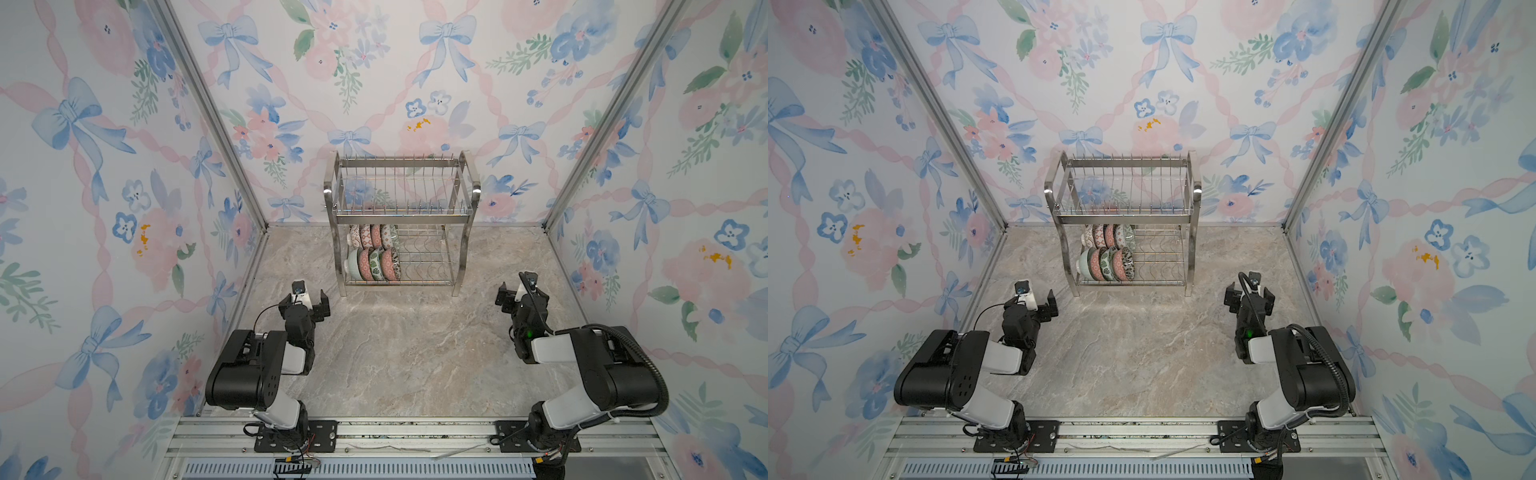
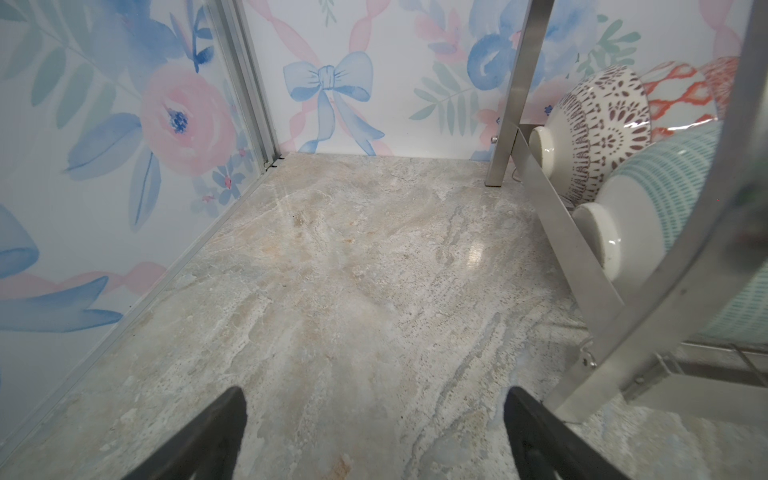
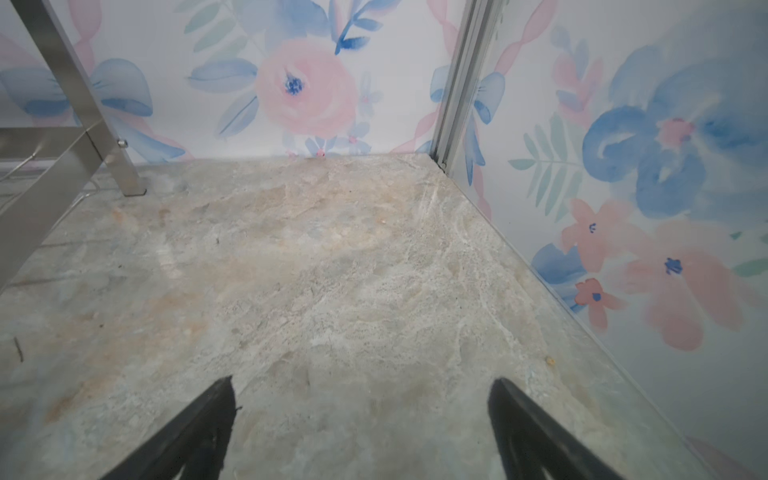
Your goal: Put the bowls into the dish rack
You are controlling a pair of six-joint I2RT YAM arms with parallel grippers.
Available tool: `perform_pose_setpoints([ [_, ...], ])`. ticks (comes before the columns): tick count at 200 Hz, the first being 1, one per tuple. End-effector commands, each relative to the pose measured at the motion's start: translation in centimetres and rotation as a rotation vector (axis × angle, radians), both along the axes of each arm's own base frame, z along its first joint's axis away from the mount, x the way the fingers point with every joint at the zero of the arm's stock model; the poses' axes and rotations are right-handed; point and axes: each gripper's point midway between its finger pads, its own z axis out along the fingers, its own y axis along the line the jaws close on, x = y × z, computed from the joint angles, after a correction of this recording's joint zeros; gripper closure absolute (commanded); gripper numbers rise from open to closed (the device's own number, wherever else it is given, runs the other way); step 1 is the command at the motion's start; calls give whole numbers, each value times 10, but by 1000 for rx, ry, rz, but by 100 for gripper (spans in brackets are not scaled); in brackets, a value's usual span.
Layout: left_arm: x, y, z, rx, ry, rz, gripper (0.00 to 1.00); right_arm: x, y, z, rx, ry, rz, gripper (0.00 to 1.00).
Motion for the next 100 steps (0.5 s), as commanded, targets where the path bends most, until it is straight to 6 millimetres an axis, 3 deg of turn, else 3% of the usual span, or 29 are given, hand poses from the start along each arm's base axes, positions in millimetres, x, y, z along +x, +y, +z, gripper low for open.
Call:
perform_pose_setpoints([
  [1,4,-5,9,14,-31,-22,2,-3,3,-11,14,48,14,4],
  [100,4,-5,9,14,-31,-22,2,0,7,-13,9,64,36,4],
])
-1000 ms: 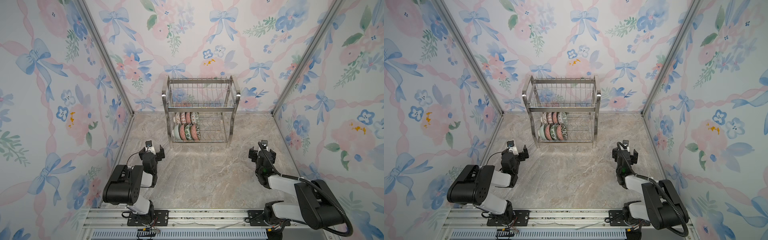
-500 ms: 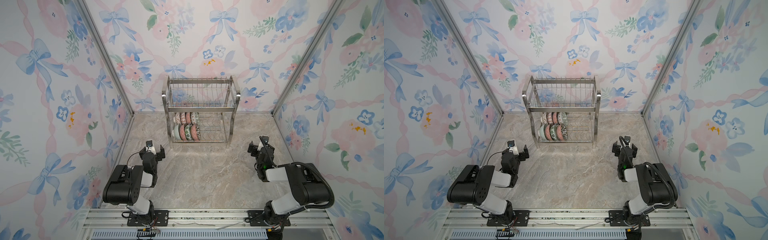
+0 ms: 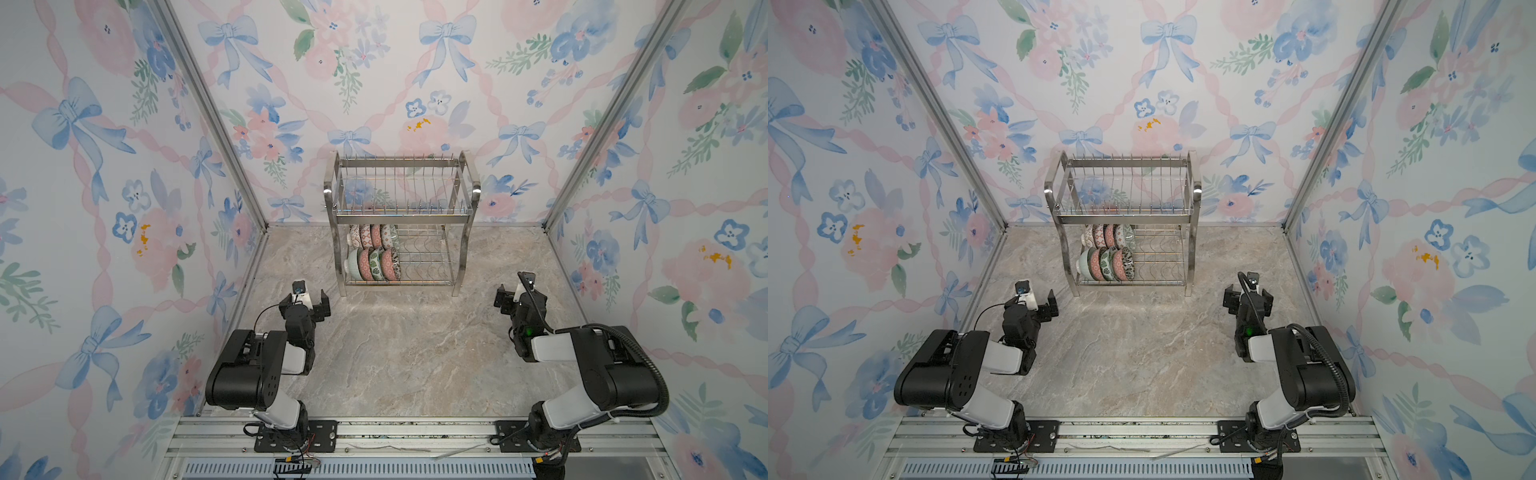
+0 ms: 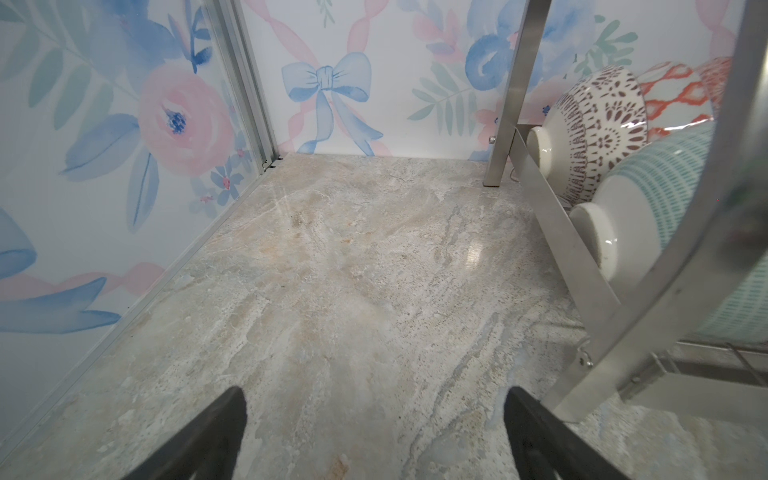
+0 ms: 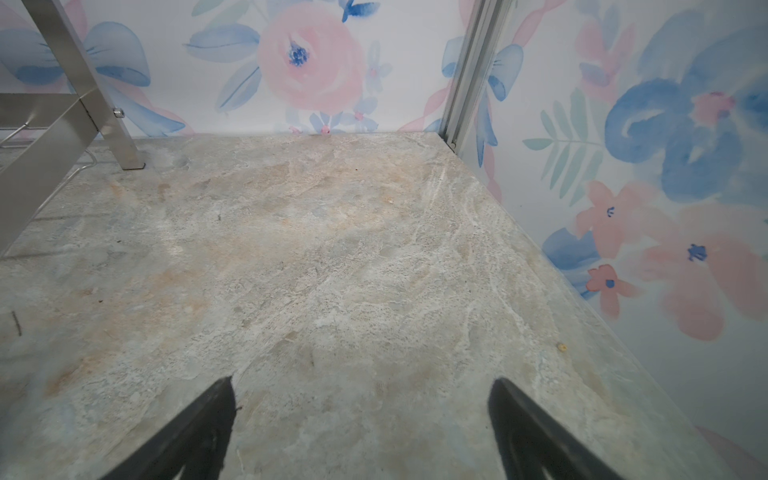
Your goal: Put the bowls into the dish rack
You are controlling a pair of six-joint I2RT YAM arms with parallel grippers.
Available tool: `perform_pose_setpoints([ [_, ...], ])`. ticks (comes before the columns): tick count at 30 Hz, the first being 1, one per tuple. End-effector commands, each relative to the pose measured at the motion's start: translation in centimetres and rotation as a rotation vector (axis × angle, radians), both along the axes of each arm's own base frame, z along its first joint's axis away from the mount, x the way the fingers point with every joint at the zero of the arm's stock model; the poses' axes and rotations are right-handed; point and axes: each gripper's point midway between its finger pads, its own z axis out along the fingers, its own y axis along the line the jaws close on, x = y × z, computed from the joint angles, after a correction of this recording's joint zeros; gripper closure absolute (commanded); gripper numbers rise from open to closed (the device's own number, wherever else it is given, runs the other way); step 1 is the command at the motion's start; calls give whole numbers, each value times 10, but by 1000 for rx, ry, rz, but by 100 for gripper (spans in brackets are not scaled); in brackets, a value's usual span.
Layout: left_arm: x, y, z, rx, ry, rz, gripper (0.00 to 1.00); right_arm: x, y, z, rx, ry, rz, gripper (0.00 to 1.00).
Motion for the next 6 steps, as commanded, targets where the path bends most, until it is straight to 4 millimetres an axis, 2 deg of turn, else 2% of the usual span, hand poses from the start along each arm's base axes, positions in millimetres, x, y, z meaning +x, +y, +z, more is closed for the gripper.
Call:
perform_pose_setpoints([
  [1,4,-3,10,14,-32,-18,2,4,4,4,11,-10,18,4],
  [6,4,-4,9,15,-30,-19,2,3,4,5,9,-16,18,4],
])
